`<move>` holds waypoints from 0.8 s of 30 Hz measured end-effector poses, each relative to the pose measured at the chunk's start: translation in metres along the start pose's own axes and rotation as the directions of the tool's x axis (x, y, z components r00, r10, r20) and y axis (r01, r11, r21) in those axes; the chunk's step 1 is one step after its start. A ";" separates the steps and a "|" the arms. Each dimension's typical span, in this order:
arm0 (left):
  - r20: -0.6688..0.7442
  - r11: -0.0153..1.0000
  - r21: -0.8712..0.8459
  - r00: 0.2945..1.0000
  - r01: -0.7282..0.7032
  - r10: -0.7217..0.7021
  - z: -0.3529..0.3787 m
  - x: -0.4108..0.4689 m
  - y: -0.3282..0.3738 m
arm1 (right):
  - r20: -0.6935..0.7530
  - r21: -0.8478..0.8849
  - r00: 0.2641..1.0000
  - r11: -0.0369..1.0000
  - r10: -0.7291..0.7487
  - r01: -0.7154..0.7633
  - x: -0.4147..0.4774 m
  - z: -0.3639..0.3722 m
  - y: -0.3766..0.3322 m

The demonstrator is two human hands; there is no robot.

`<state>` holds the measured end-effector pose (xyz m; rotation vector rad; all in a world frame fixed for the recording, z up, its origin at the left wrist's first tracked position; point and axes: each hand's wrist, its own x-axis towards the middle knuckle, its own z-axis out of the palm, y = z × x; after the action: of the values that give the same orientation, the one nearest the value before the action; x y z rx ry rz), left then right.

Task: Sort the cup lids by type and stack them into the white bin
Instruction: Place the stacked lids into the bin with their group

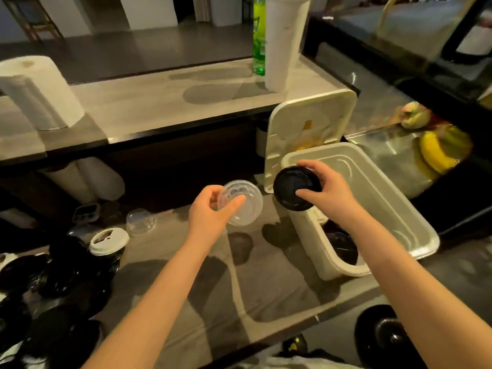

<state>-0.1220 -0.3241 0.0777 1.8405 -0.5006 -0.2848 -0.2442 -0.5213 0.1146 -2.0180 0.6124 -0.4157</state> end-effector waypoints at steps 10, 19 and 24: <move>-0.034 0.993 0.114 0.999 0.032 -0.028 0.087 -0.004 0.036 | 0.386 -0.020 0.904 0.981 0.185 -0.192 0.025 -0.098 0.086; -0.097 0.992 0.068 0.990 0.104 -0.097 0.123 -0.015 0.040 | 0.710 -0.384 0.663 0.920 0.238 0.081 0.034 -0.076 0.122; -0.124 0.990 0.033 0.984 0.134 -0.129 0.130 -0.018 0.041 | 0.725 -0.537 0.661 0.758 0.191 0.370 0.025 -0.070 0.135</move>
<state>-0.2019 -0.4354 0.0739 1.9221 -0.3026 -0.2508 -0.2942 -0.6415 0.0318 -2.6209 0.0887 0.7068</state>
